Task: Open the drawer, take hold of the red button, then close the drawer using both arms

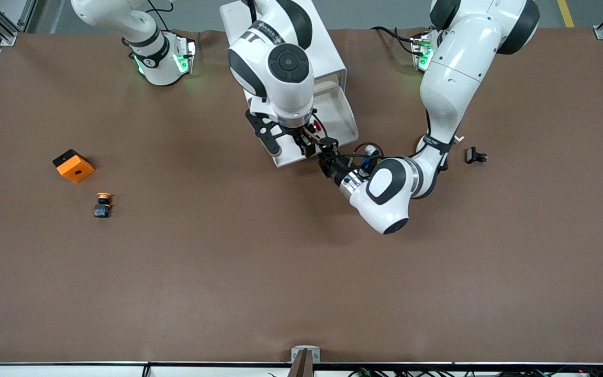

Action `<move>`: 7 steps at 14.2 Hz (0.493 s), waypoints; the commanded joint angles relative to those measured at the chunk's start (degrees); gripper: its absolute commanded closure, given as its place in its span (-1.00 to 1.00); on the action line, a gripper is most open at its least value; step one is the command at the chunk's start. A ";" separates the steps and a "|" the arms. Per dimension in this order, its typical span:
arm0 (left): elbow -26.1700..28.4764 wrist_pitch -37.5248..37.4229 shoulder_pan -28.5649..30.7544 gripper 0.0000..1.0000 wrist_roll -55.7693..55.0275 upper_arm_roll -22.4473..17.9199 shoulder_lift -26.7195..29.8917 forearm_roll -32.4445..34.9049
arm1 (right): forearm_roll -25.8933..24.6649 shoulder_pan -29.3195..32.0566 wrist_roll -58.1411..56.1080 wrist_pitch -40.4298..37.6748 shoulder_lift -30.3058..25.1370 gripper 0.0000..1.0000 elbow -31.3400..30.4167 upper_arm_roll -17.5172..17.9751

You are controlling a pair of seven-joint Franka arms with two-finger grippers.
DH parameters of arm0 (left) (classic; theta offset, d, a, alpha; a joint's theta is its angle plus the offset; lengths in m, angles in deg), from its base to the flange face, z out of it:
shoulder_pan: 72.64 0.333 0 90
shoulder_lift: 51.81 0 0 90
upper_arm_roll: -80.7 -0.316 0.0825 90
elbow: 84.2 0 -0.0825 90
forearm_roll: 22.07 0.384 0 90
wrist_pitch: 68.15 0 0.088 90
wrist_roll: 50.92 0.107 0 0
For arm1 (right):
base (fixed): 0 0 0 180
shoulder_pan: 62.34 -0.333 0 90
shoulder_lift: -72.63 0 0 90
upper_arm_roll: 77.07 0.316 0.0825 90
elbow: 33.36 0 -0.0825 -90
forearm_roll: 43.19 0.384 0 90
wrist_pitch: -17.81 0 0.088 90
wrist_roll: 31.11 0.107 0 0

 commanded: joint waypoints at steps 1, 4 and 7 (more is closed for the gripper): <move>-3.63 -1.03 2.69 -1.00 0.40 -0.16 -0.24 0.10 | -0.90 -1.35 1.64 0.82 0.21 -1.00 -0.65 -0.49; -7.32 -2.96 6.03 -1.00 0.40 -0.16 0.11 2.12 | -1.52 -1.87 1.64 0.82 0.30 -1.00 -1.36 -0.49; -7.69 -3.06 6.31 -1.00 0.49 0.11 -0.06 2.13 | -1.52 -1.61 1.64 0.90 0.38 -1.00 -1.18 -0.49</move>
